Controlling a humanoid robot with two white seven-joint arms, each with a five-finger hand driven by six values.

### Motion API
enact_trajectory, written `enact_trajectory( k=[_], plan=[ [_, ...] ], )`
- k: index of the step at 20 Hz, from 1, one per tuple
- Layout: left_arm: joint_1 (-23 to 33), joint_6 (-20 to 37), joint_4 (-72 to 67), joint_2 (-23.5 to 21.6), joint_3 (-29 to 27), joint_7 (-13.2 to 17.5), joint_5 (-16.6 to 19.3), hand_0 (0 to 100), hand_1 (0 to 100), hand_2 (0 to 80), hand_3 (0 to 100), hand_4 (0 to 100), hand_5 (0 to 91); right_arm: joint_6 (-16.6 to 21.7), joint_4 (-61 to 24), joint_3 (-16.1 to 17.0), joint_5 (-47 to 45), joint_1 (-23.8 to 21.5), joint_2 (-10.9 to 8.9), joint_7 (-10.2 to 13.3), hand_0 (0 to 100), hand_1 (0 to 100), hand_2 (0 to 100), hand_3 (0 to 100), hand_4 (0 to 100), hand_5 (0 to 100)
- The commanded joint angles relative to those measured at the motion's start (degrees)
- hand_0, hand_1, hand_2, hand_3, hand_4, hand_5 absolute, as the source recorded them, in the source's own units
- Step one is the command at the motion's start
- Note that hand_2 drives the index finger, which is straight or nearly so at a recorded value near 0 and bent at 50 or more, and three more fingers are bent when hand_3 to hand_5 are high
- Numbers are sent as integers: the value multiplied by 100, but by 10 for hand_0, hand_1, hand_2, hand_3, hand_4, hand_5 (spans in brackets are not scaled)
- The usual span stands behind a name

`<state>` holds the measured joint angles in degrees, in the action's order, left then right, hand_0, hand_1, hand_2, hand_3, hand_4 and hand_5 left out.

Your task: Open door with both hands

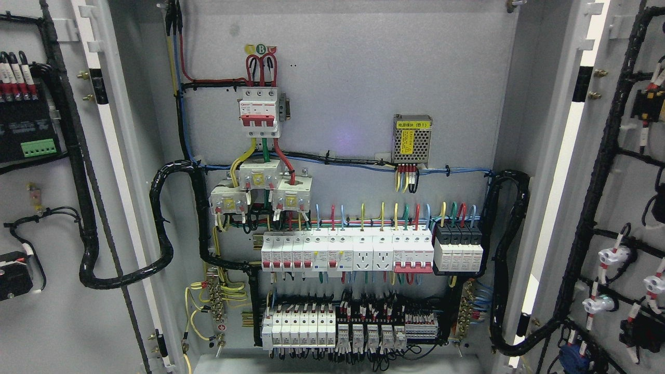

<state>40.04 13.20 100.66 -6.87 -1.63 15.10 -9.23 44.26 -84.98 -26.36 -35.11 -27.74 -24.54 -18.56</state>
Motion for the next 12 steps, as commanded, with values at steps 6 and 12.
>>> enact_trajectory(
  k=[6, 12],
  plan=[
    [777, -1, -2233, -385, -48, 230, 369, 120, 389, 0, 0, 0, 0, 4, 3855, -651, 31, -337, 528, -25, 120, 389, 0, 0, 0, 0],
    [365, -1, -4148, -570, 31, 230, 509, 120, 389, 0, 0, 0, 0, -40, 5734, -510, 40, 136, 1055, -33, 120, 389, 0, 0, 0, 0]
  ],
)
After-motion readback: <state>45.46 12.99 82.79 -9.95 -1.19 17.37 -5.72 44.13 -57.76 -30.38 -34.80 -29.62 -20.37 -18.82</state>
